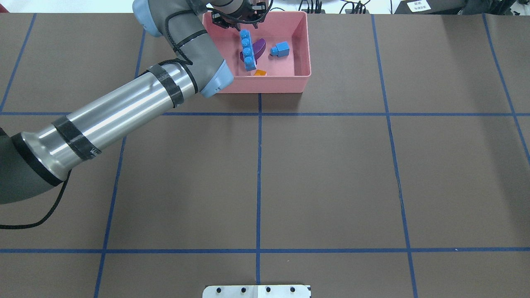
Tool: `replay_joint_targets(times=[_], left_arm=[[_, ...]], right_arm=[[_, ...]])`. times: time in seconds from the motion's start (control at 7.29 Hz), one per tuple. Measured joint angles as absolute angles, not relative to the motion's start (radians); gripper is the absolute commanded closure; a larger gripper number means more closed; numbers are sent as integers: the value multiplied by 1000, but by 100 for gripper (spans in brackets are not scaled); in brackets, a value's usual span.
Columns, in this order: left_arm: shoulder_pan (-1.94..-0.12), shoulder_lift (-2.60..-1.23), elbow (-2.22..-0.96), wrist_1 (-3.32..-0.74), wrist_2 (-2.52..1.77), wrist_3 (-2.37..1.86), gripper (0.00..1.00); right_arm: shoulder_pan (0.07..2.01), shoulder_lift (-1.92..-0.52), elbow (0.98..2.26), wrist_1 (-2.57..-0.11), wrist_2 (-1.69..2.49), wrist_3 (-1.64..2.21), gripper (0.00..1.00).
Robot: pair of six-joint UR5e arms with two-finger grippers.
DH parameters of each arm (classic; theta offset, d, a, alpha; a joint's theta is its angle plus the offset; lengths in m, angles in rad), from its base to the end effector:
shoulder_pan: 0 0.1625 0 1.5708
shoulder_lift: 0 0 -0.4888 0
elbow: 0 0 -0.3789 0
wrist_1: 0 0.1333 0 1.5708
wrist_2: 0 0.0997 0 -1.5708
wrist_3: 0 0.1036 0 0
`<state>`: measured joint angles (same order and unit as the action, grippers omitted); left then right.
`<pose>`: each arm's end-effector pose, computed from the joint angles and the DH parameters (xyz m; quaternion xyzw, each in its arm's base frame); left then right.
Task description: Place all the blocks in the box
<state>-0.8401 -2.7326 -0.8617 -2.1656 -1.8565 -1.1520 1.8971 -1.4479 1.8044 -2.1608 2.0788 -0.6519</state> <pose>0.5399 -0.7584 0.1545 0.1918 0.4727 -0.1096 0.8531 0.2359 -0.4386 0.6265 0.0177 -0.2733 -0.1269 0.9534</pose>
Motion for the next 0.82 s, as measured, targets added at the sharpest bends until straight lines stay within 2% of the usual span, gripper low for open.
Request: replay_joint_targets(times=[0.55,0.82], left_arm=[[-945,-2702,-933,-2109,-2028,-1153,0],[-1052,-2597,-1036,-2062,-2165,-1086,0]], right_arm=[[1692,-1159,1777,-2200,2191,-383,100],[1532,-998,1773,-2212,2221,-101,100]])
